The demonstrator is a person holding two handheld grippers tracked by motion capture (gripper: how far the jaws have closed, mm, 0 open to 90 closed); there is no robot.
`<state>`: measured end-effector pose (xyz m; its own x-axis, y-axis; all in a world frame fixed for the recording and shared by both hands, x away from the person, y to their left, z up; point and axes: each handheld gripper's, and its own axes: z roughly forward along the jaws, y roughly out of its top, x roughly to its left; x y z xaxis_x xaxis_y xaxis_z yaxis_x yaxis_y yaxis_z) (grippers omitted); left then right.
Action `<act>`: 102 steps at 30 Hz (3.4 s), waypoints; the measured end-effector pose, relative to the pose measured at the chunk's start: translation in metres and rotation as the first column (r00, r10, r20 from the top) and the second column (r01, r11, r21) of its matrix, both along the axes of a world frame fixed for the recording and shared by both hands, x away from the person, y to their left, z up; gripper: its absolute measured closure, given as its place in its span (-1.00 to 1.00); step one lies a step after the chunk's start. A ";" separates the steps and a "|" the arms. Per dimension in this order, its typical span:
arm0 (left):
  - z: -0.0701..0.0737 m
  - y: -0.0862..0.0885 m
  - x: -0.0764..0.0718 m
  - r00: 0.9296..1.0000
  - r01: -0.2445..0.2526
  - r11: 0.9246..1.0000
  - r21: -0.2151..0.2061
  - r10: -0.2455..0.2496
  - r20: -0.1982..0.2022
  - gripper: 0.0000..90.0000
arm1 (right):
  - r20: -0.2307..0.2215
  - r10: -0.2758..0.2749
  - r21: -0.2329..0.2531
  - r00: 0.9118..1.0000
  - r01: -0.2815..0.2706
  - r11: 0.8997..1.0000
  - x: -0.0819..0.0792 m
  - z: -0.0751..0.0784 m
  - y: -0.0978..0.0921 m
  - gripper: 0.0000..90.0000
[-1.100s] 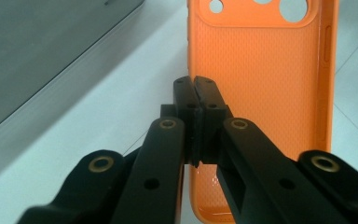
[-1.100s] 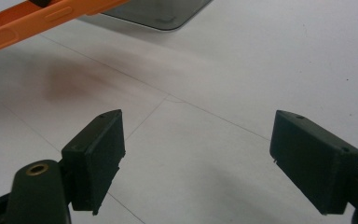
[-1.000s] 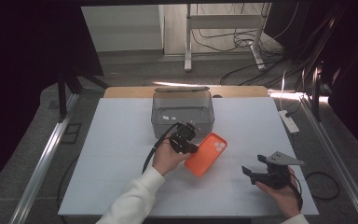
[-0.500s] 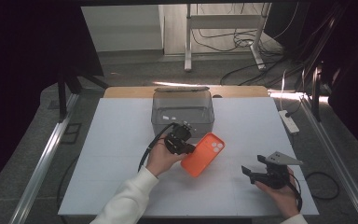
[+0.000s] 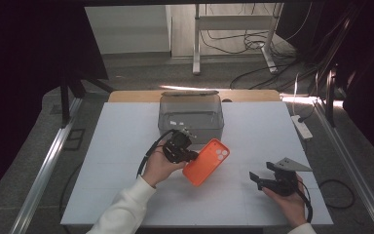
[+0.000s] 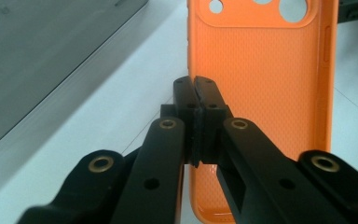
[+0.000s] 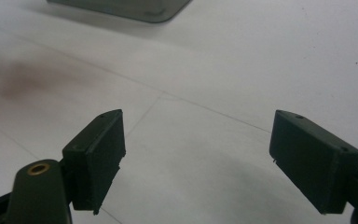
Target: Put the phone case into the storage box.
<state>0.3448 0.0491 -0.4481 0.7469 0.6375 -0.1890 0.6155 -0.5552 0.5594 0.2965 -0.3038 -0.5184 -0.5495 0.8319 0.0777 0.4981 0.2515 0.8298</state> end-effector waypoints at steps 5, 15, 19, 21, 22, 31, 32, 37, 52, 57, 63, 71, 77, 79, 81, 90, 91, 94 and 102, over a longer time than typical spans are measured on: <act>0.002 0.002 -0.003 1.000 0.025 1.000 -0.012 -0.025 0.012 0.97 | -0.007 -0.023 0.026 1.000 0.023 0.999 0.002 0.000 0.002 -0.58; 0.005 0.005 -0.009 0.998 0.044 0.999 -0.016 -0.043 0.038 0.97 | 0.006 -0.020 -0.012 1.000 0.020 1.000 -0.001 0.000 0.000 -0.58; 0.006 0.006 -0.012 0.998 0.047 0.999 -0.017 -0.046 0.044 0.97 | 0.013 -0.013 -0.028 1.000 0.013 1.000 -0.001 0.001 0.002 -0.58; 0.007 0.007 -0.013 0.997 0.053 0.998 -0.019 -0.052 0.048 0.97 | 0.016 -0.005 -0.036 1.000 0.006 0.999 -0.001 0.001 0.003 -0.58; 0.007 0.007 -0.013 0.997 0.053 0.998 -0.019 -0.052 0.048 0.97 | 0.018 -0.004 -0.038 1.000 0.004 0.999 -0.001 0.001 0.003 -0.58; 0.004 0.016 -0.015 0.998 0.050 0.998 -0.032 -0.048 0.044 0.97 | 0.023 -0.005 -0.045 1.000 0.006 0.999 -0.001 0.002 0.001 -0.58; 0.004 0.017 -0.015 0.998 0.046 0.998 -0.032 -0.045 0.043 0.97 | 0.026 -0.004 -0.045 1.000 0.005 0.999 -0.001 0.002 0.001 -0.58; 0.004 0.021 -0.017 0.997 0.055 0.998 -0.032 -0.053 0.050 0.97 | 0.030 0.001 -0.045 1.000 0.000 0.999 -0.002 0.003 0.000 -0.58; 0.002 0.027 -0.019 0.994 0.084 0.996 0.014 -0.084 0.071 0.97 | 0.035 0.007 -0.044 0.999 -0.006 0.999 -0.003 0.004 0.000 -0.58; 0.001 0.026 -0.020 0.993 0.088 0.996 0.023 -0.090 0.072 0.97 | 0.037 0.009 -0.045 0.999 -0.008 0.999 -0.003 0.004 0.000 -0.58; 0.001 0.026 -0.020 0.993 0.089 0.995 0.033 -0.091 0.080 0.97 | 0.037 0.007 -0.039 0.999 -0.006 0.999 -0.004 0.005 -0.001 -0.57; -0.001 0.027 -0.019 0.992 0.092 0.995 0.050 -0.096 0.088 0.97 | 0.033 0.014 -0.015 0.999 -0.014 1.000 -0.004 0.007 0.000 -0.57; -0.001 0.026 -0.019 0.990 0.101 0.993 0.056 -0.106 0.094 0.97 | 0.043 0.032 0.013 0.999 -0.032 0.999 -0.004 0.012 -0.001 -0.57; -0.001 0.026 -0.019 0.990 0.100 0.993 0.060 -0.106 0.093 0.97 | 0.045 0.035 0.020 0.998 -0.036 0.999 -0.003 0.013 -0.001 -0.57; -0.001 0.026 -0.019 0.990 0.103 0.993 0.060 -0.108 0.094 0.97 | 0.046 0.042 0.024 0.998 -0.043 0.999 -0.003 0.014 -0.001 -0.57; -0.003 0.023 -0.020 0.987 0.123 0.989 0.076 -0.130 0.096 0.97 | 0.024 0.110 0.073 0.994 -0.112 0.991 -0.001 0.031 0.009 -0.56; -0.003 0.022 -0.020 0.987 0.123 0.989 0.080 -0.130 0.097 0.97 | 0.019 0.112 0.076 0.994 -0.113 0.991 0.000 0.033 0.010 -0.57; -0.003 0.022 -0.019 0.987 0.123 0.989 0.083 -0.131 0.097 0.97 | 0.020 0.115 0.073 0.993 -0.116 0.990 0.001 0.035 0.012 -0.57; -0.002 0.022 -0.020 0.986 0.125 0.989 0.084 -0.133 0.101 0.97 | 0.020 0.158 0.077 0.987 -0.159 0.984 0.003 0.047 0.019 -0.56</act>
<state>0.3246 0.0710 -0.4501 0.8368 0.5443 -0.0584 0.4755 -0.6698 0.5703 0.2996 -0.2848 -0.4710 -0.6754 0.7257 0.1308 0.4454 0.2602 0.8567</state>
